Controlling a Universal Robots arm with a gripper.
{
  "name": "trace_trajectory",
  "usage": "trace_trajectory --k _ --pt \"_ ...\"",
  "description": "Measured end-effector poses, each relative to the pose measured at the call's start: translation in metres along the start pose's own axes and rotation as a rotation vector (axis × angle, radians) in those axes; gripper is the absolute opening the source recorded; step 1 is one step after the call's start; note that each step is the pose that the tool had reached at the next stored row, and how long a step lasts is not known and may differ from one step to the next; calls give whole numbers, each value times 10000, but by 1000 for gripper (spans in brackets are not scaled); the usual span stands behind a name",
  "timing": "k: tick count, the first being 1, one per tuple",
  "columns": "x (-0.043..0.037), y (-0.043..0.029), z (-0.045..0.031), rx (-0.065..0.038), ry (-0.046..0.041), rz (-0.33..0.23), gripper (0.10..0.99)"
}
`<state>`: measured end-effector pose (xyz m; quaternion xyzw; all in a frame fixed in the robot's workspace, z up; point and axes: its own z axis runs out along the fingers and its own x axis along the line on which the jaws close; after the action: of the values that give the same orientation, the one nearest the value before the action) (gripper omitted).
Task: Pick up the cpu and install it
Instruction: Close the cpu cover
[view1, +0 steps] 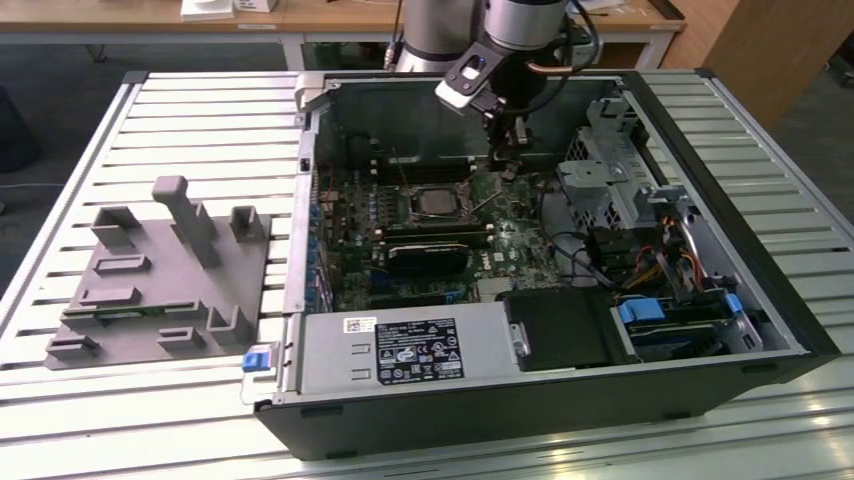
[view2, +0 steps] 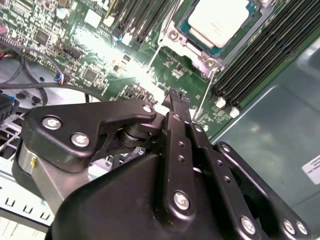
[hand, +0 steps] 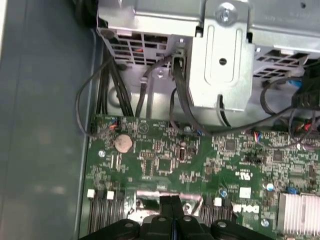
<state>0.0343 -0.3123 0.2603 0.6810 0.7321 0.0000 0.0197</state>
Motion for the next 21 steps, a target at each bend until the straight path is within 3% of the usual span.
trace_trajectory --k 21 --pt "33 238 63 4 -39 64 106"
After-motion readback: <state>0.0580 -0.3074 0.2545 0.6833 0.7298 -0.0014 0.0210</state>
